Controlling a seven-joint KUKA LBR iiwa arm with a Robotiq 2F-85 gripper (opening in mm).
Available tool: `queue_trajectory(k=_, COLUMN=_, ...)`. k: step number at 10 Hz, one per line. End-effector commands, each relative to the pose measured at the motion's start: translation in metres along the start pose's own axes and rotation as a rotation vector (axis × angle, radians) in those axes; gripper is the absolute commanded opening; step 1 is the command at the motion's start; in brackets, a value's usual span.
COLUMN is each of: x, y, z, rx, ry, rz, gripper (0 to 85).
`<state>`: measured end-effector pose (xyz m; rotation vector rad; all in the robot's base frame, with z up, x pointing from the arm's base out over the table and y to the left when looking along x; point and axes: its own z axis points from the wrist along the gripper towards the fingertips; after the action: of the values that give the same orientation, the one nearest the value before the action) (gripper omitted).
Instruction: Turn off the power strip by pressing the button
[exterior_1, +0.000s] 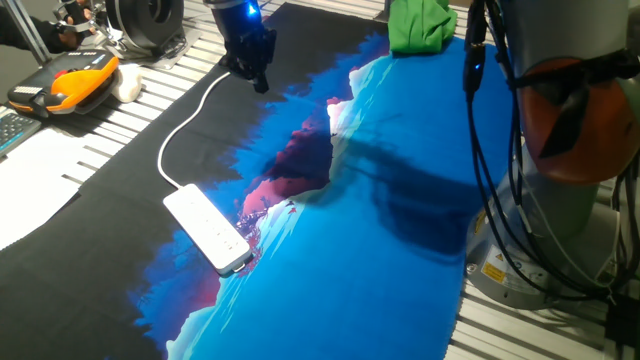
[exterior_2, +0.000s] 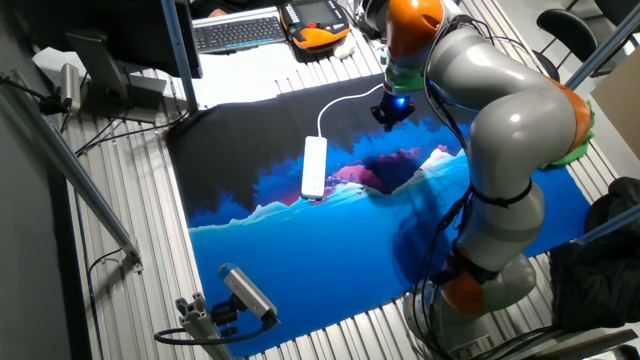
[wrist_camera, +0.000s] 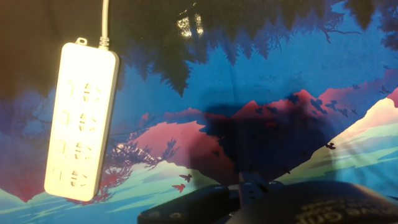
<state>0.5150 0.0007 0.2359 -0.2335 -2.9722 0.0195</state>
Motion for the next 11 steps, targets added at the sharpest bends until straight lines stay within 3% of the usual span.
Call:
queue_trajectory(k=1, x=0.0000, y=0.0000, z=0.0001, rx=0.000, ry=0.000, rz=0.000, gripper=0.0)
queue_trajectory(k=9, x=0.0001, y=0.0000, z=0.0000, rx=0.000, ry=-0.001, rz=0.002, gripper=0.0)
queue_trajectory(k=10, x=0.0001, y=0.0000, z=0.0000, rx=0.010, ry=-0.012, rz=-0.033, gripper=0.0)
queue_trajectory(k=11, x=0.0001, y=0.0000, z=0.0000, rx=-0.050, ry=-0.012, rz=0.006, gripper=0.0)
